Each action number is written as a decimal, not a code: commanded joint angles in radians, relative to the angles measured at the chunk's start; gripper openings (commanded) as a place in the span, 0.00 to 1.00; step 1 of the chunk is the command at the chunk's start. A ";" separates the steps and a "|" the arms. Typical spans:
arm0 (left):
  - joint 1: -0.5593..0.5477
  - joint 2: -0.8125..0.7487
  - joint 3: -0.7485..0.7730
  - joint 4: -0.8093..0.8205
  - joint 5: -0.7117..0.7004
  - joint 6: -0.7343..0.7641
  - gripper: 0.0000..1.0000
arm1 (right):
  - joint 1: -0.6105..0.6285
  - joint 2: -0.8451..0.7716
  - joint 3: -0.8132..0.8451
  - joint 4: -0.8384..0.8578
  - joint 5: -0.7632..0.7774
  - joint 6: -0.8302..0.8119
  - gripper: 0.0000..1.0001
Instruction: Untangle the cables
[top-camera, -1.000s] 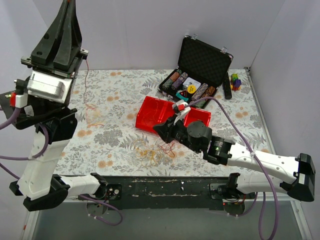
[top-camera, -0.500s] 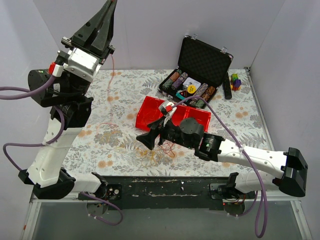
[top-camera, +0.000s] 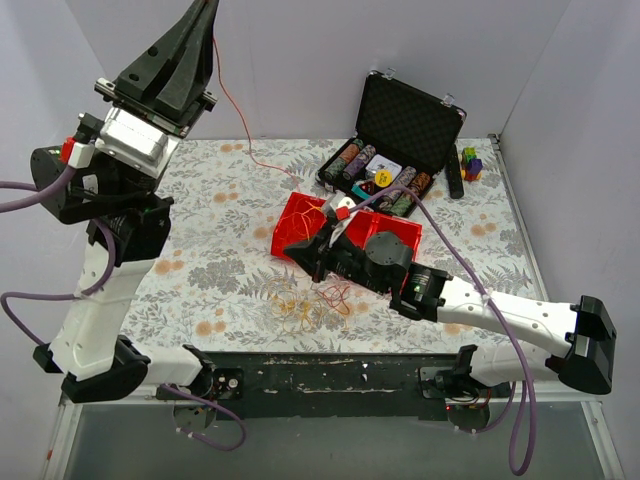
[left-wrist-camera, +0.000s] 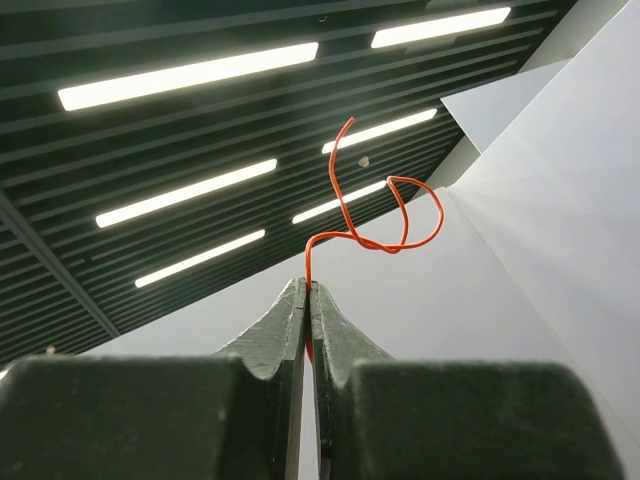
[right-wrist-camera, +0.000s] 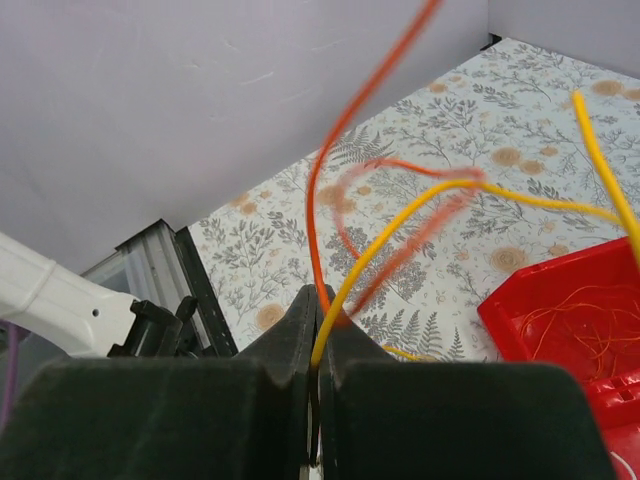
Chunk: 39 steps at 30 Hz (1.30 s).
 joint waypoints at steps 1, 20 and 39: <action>0.001 -0.014 0.002 -0.011 0.007 -0.001 0.00 | -0.003 -0.023 0.037 -0.020 0.058 0.000 0.01; 0.001 0.098 -0.060 0.257 -0.325 0.624 0.00 | -0.001 -0.219 -0.149 -0.189 0.188 0.081 0.01; 0.003 0.194 0.082 0.237 -0.427 0.760 0.00 | -0.009 -0.505 -0.218 -0.715 0.672 0.333 0.01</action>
